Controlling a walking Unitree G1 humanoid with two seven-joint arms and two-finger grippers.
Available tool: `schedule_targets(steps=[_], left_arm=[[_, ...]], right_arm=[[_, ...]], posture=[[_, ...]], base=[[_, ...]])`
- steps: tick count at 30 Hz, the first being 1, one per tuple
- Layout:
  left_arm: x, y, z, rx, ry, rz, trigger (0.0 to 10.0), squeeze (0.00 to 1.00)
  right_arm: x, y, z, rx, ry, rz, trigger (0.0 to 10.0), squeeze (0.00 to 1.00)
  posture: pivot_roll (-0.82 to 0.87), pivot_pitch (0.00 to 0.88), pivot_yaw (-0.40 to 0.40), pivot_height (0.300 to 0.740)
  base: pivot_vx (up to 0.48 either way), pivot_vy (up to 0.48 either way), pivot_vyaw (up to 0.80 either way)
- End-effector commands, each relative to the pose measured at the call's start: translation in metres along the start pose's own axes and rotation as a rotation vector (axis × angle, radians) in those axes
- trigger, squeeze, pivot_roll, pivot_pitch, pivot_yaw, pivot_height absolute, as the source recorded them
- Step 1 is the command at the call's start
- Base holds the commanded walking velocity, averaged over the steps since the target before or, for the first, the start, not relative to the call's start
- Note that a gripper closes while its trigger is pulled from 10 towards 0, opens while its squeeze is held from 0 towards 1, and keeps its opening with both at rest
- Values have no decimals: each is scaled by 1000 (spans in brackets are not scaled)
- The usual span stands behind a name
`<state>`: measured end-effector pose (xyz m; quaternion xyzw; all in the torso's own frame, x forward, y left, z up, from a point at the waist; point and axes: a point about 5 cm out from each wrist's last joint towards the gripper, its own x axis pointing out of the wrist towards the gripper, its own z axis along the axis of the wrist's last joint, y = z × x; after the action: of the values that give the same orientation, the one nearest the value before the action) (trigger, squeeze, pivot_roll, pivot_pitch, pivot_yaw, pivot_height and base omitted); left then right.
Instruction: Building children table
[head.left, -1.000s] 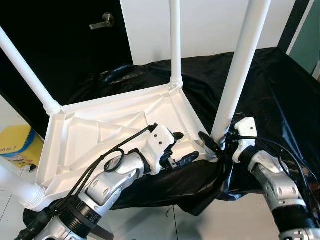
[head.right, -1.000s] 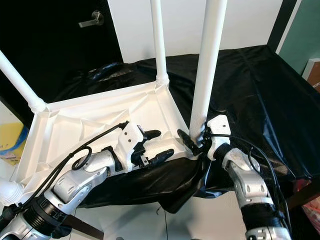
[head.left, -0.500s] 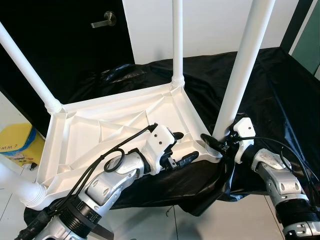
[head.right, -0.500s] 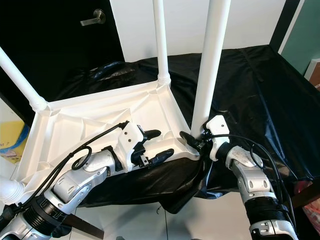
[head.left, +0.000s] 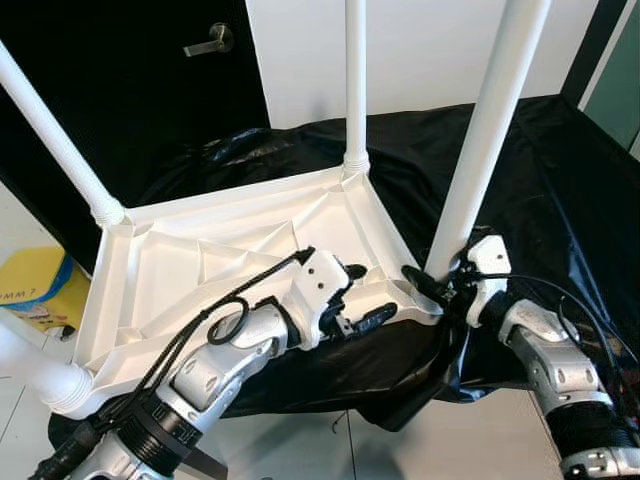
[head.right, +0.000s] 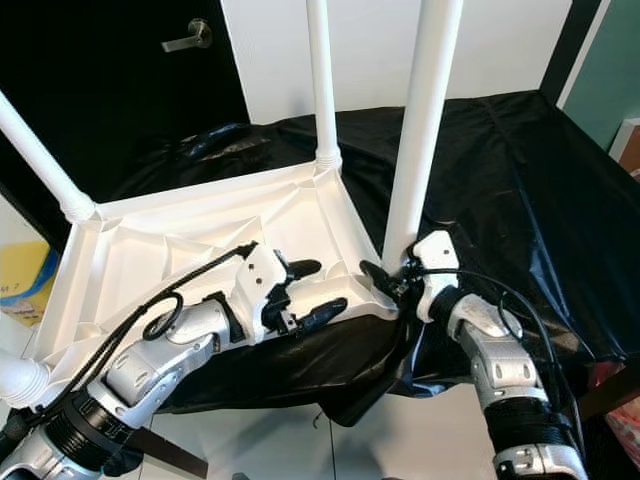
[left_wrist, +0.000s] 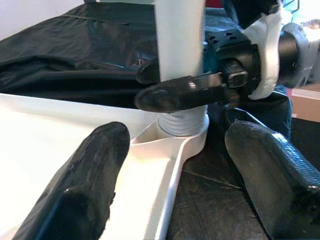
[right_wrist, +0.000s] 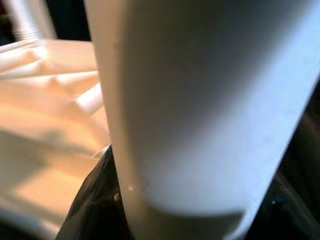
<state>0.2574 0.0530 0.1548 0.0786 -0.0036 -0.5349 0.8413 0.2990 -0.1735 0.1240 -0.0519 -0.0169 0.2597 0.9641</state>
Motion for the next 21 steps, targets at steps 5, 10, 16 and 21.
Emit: schedule_targets(steps=[5, 10, 16, 21], left_arm=[[-3, -11, -2, 10, 25, -201, 10000, 0], [-3, -12, -2, 10, 26, -205, 10000, 0], [-2, -12, -2, 12, 25, -203, 10000, 0], [-2, -12, -2, 12, 22, -199, 10000, 0]], right_arm=[[-2, 2, -9, 68, 37, -197, 10000, 0], [-3, 10, -14, 118, 62, -403, 10000, 0], [-7, 19, -19, 152, 79, -605, 10000, 0], [-4, 37, -19, 174, 83, -649, 10000, 0]], posture=[[-125, 30, 72, 740], [-123, 27, 66, 740], [-120, 21, 58, 740], [-122, 11, 54, 740]], base=[[0, 0, 0], [0, 0, 0], [0, 0, 0], [0, 0, 0]])
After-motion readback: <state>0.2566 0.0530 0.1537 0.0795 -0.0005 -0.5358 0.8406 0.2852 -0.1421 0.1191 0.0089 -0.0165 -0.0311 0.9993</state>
